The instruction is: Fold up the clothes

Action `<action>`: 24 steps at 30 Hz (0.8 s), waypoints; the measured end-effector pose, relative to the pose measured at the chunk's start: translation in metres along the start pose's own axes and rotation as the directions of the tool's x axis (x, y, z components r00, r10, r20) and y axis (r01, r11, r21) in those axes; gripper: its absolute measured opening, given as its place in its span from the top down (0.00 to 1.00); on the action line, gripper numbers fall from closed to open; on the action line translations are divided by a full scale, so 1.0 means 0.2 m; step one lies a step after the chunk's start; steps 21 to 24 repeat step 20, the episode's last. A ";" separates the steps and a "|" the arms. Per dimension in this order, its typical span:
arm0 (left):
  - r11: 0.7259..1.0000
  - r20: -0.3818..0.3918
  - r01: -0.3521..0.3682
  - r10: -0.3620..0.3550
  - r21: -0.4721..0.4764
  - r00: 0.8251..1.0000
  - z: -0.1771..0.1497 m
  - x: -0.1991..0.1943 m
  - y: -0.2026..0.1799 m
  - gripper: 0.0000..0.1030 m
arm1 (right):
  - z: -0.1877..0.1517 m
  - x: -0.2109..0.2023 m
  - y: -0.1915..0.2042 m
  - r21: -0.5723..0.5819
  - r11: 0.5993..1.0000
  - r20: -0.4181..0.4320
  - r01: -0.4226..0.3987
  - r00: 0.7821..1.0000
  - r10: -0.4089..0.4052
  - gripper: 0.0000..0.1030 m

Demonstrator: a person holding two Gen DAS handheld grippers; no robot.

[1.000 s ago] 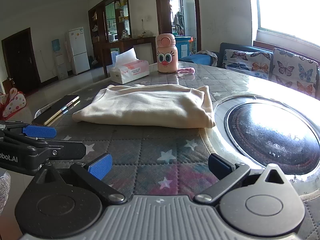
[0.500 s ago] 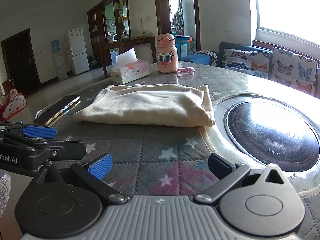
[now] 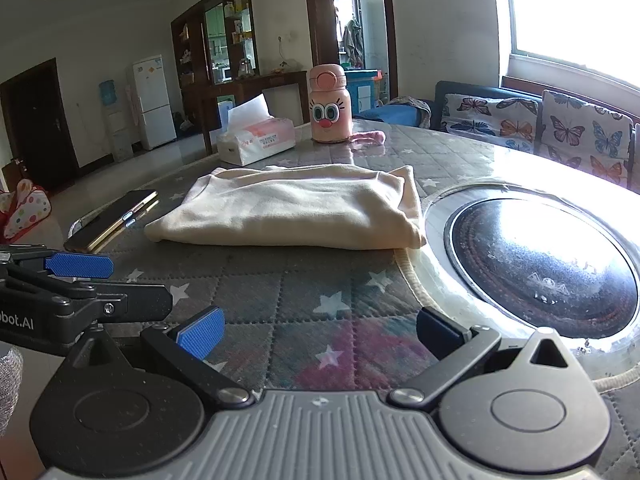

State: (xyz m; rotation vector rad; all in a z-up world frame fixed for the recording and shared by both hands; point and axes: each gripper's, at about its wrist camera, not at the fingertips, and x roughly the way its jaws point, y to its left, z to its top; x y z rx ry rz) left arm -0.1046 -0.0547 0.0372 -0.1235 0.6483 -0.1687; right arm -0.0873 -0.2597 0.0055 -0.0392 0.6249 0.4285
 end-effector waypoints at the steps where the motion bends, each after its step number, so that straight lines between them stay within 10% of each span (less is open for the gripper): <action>1: 1.000 -0.002 0.001 -0.001 0.000 1.000 0.00 0.00 0.00 0.00 | 0.00 0.00 0.00 0.001 1.000 -0.002 0.001 1.000 -0.001 0.00; 24: 1.000 -0.029 0.011 -0.010 0.011 1.000 0.04 0.10 0.00 0.00 | 0.02 0.07 -0.05 0.016 1.000 -0.026 0.020 0.999 -0.019 0.00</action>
